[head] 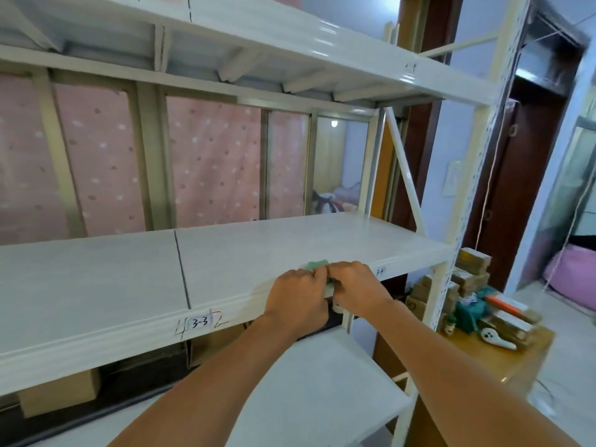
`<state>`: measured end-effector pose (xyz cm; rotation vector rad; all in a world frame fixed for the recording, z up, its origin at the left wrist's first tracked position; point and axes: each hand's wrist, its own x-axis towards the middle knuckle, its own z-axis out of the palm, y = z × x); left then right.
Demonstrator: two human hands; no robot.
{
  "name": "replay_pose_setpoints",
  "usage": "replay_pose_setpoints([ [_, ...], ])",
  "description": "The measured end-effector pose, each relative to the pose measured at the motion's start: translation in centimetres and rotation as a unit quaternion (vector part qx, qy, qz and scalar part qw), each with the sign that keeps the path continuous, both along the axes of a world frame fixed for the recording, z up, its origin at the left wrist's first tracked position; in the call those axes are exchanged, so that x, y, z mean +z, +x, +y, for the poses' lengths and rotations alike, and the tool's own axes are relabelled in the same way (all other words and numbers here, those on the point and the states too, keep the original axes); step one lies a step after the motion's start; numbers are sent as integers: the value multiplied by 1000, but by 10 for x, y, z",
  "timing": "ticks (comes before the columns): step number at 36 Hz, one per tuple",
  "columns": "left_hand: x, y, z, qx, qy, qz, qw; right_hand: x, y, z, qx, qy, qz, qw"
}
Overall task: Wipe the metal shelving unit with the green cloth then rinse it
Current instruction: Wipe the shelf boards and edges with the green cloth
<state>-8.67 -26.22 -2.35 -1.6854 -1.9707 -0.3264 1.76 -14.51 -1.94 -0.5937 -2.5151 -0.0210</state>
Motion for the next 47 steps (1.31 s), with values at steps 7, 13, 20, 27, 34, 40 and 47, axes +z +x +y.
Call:
replay_pose_setpoints([
  [7,-1,24,56,-37,14,6,999,-4,33,51,5,-6,26,1000],
  [13,-2,46,107,-47,24,-19,998,-1,61,89,-25,-16,34,999],
  [20,4,77,164,-57,24,-41,997,-1,93,146,-29,-23,51,998],
  [27,10,119,235,-55,4,-78,995,5,133,212,-50,-43,14,998],
  [34,11,155,303,-56,-10,-83,995,-8,166,275,-74,-37,10,997],
  [40,12,168,337,-61,-26,-98,993,-13,176,311,-97,4,-11,995],
  [47,9,171,365,-78,-60,-177,979,-19,176,329,-158,107,-72,979],
])
